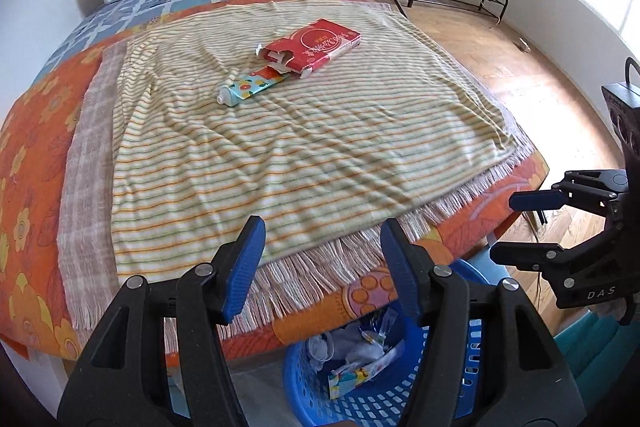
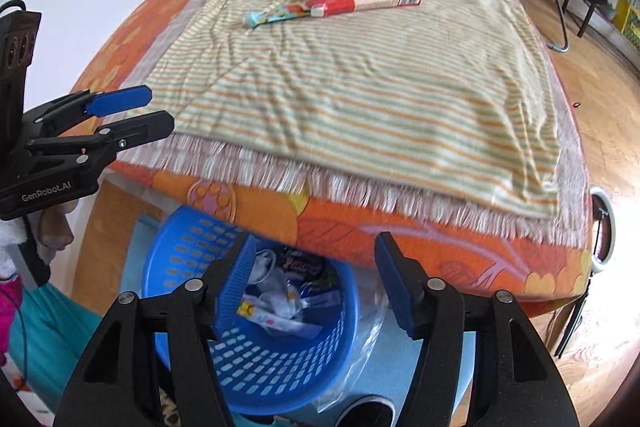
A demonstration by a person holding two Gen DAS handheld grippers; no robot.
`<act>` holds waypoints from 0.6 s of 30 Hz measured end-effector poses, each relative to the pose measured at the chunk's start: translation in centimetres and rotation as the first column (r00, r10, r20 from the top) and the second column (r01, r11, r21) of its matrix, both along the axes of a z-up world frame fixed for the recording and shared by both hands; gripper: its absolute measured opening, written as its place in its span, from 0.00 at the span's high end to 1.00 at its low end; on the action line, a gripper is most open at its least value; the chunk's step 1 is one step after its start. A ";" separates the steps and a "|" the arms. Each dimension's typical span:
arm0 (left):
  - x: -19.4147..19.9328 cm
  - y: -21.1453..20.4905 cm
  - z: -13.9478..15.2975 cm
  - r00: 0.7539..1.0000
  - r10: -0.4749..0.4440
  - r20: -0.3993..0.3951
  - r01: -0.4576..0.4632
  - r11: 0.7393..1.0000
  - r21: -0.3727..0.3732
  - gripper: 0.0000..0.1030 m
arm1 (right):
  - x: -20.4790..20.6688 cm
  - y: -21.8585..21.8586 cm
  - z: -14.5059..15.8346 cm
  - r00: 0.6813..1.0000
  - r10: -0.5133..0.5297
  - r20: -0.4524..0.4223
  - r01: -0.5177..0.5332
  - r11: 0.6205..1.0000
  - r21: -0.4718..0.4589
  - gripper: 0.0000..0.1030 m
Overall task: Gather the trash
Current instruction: 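Move both tools back over the red box and orange-print tube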
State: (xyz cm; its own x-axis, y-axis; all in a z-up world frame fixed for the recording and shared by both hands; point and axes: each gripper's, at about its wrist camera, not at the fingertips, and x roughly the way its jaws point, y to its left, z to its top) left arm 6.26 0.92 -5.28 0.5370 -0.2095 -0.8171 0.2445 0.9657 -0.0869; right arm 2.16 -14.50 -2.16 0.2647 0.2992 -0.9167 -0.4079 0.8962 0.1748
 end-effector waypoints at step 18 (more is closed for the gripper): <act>7.6 1.2 0.5 0.999 0.053 0.007 -0.053 0.995 -0.083 0.39 | 7.6 -1.0 0.8 0.986 -0.169 0.002 0.168 0.980 0.103 0.35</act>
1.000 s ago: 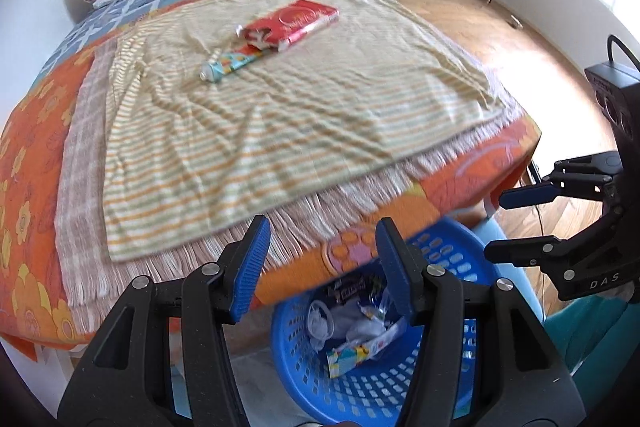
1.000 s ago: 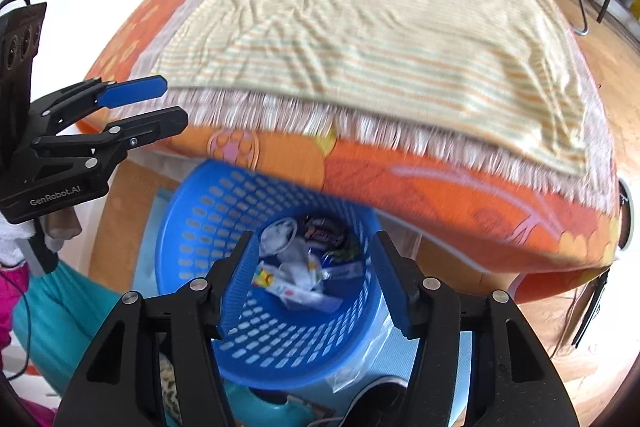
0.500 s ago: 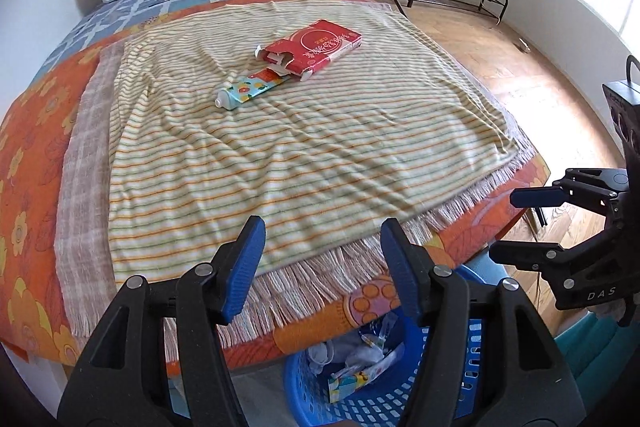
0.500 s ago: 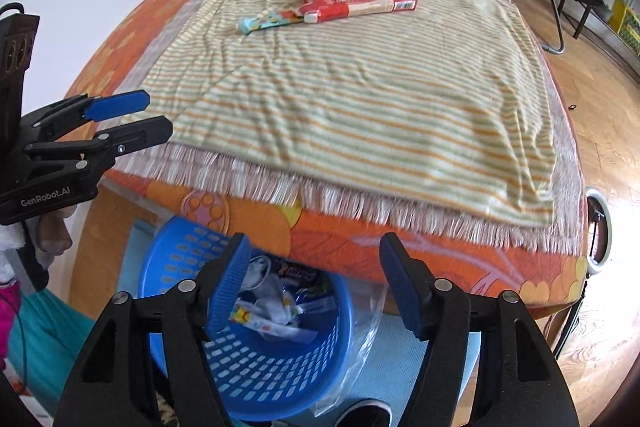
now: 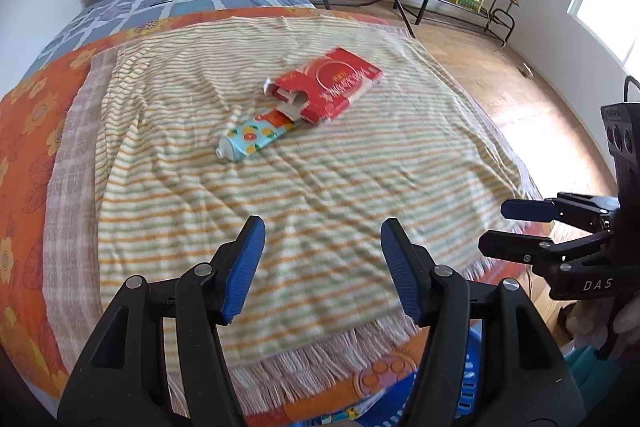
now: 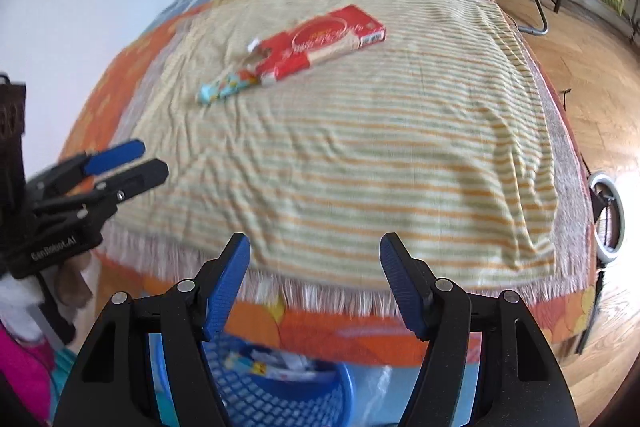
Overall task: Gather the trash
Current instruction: 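Move both tools back over the red box and orange-print tube, then grasp the orange-print tube with the left tool while the right tool grasps the red box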
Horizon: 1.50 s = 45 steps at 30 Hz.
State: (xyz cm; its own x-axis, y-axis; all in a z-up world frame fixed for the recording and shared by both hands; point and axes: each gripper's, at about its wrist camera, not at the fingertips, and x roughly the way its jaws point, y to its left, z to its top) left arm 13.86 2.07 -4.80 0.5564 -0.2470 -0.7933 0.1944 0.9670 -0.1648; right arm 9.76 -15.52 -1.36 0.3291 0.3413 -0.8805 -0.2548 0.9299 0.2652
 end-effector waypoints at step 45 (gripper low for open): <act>8.5 6.3 -4.9 0.991 0.049 -0.125 -0.043 0.998 0.048 0.61 | 23.0 13.7 -4.1 0.997 -0.054 0.058 0.071 0.929 -0.364 0.31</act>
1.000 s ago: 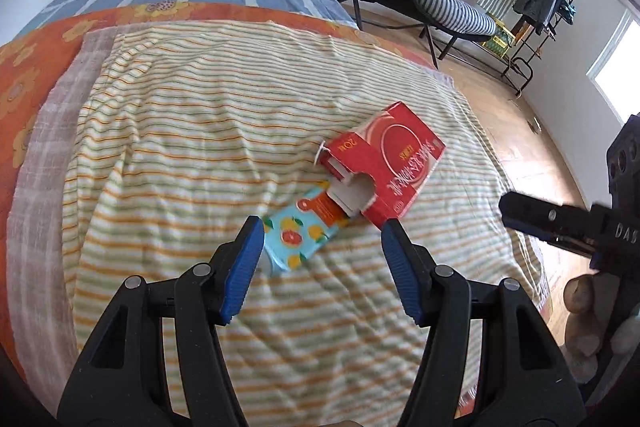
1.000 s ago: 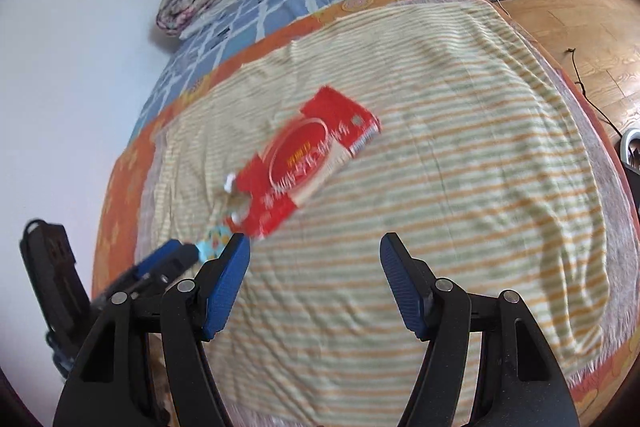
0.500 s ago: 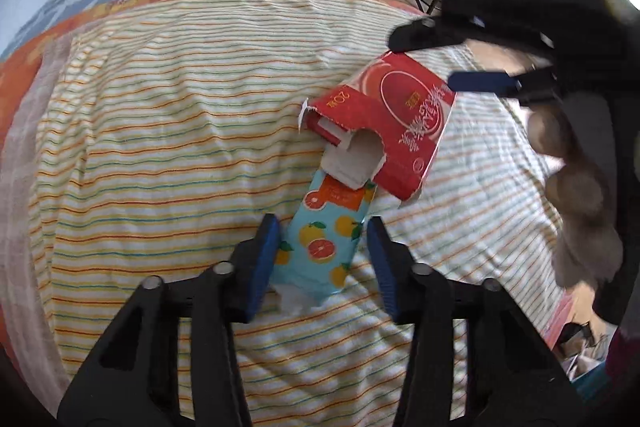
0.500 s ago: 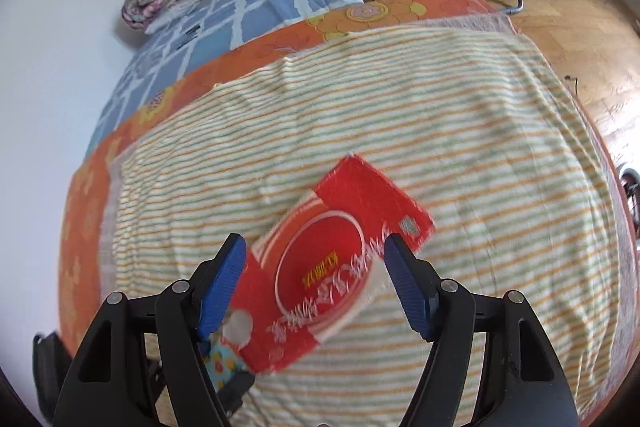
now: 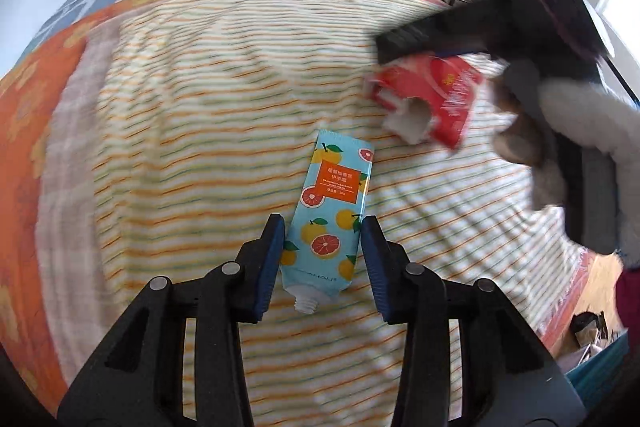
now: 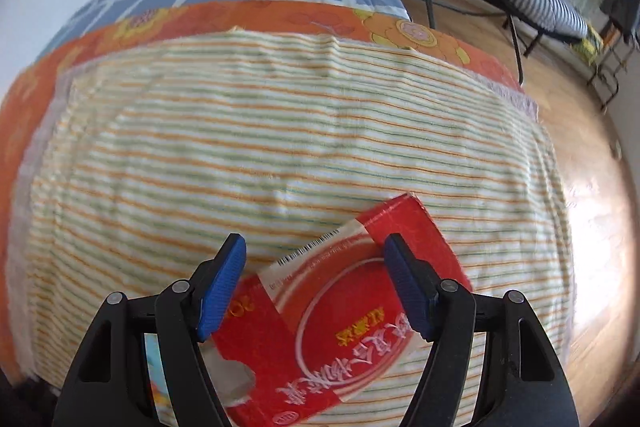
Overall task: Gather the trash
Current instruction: 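Grasp the orange-print tube with the left tool while the right tool grasps the red box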
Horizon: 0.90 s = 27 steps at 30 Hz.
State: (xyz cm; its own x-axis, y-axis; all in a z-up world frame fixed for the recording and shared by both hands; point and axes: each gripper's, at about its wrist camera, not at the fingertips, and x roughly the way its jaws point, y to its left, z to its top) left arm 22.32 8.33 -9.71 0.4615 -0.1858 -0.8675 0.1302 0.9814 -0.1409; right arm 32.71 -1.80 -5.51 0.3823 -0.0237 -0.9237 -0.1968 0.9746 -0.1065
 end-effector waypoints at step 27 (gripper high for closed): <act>-1.0 0.6 0.5 0.998 0.056 -0.007 -0.055 0.996 0.069 0.30 | -8.1 -15.6 1.4 0.998 0.055 -0.030 -0.046 0.966 0.253 0.22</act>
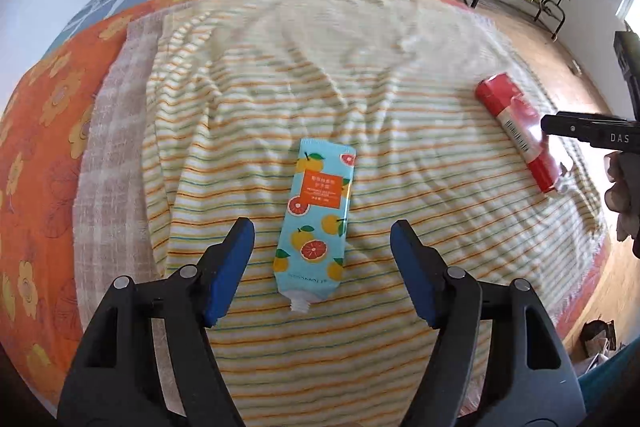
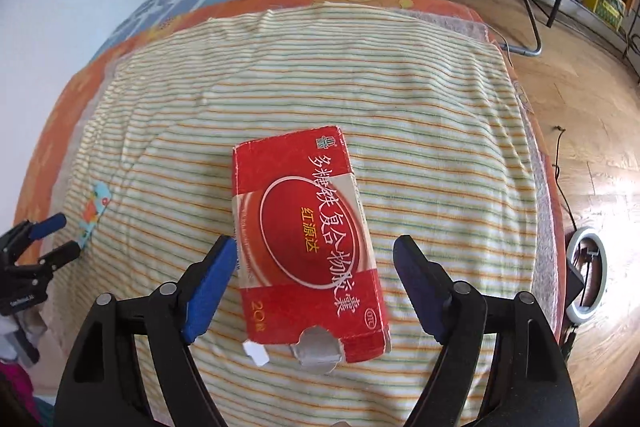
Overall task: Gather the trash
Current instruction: 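Grasp the orange-print tube with the left tool while the right tool grasps the red box, then carry the tube and red box over the blue basket with both tools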
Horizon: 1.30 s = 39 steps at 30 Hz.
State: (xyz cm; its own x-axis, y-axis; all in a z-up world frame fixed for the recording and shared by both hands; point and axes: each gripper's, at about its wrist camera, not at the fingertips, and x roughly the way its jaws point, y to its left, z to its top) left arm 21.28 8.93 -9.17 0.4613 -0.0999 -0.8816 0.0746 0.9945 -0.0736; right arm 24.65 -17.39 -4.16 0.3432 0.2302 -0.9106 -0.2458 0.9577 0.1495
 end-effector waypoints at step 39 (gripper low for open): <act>-5.3 -3.4 3.8 0.992 -0.096 0.081 0.094 0.995 0.030 0.64 | -5.6 4.0 2.3 0.994 0.072 0.082 -0.071 0.997 -0.021 0.17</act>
State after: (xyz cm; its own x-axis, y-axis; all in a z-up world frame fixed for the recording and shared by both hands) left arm 15.97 5.49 -5.36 0.5216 -0.1237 -0.8442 0.1734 0.9842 -0.0370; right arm 19.08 -13.44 -1.87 0.4009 0.2408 -0.8839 -0.3247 0.9395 0.1086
